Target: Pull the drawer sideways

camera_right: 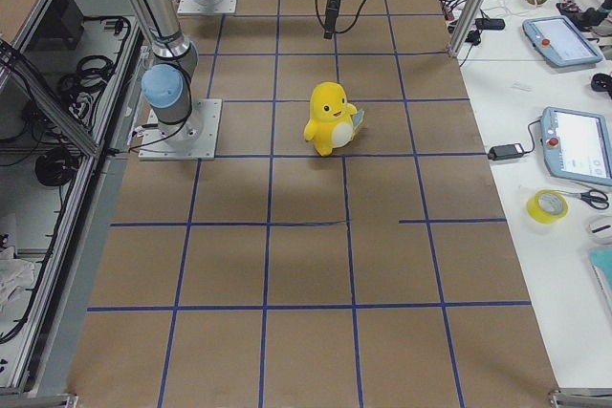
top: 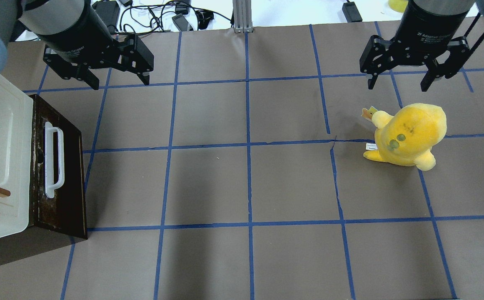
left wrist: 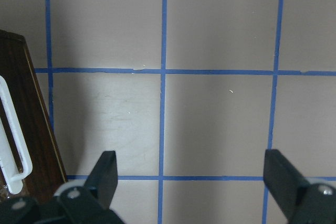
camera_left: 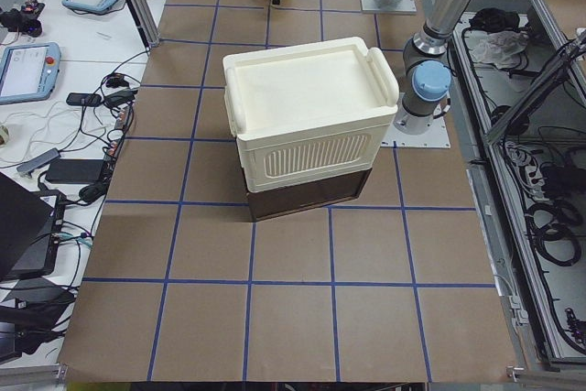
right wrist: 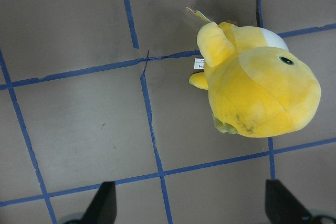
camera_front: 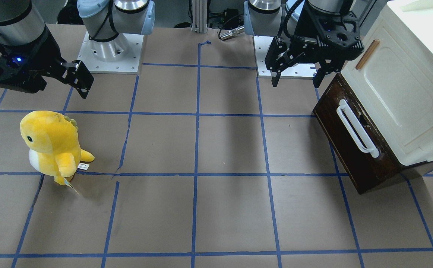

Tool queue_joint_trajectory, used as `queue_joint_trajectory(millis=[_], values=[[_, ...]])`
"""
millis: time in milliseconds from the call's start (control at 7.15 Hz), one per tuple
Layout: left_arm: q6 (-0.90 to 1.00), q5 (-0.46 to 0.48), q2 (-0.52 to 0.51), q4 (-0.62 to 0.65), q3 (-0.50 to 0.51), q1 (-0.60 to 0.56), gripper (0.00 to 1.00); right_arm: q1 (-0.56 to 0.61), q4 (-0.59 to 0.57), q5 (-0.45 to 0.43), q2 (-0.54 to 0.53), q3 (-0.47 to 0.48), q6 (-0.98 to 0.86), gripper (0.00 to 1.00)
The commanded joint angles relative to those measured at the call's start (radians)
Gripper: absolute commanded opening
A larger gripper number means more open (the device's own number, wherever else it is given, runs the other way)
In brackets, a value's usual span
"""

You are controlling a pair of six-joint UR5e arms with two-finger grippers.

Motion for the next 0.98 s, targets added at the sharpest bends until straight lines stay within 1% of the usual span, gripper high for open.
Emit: queue_joint_trajectory(millis=[0, 839], values=[[0.002, 0.005, 0.005, 0.001, -0.003, -0.001, 1.00, 0.000, 0.000, 0.000, 0.000, 0.000, 0.000, 1.00], [-0.008, -0.002, -0.011, -0.004, -0.012, -0.002, 1.00, -0.002, 0.000, 0.000, 0.000, 0.000, 0.000, 1.00]])
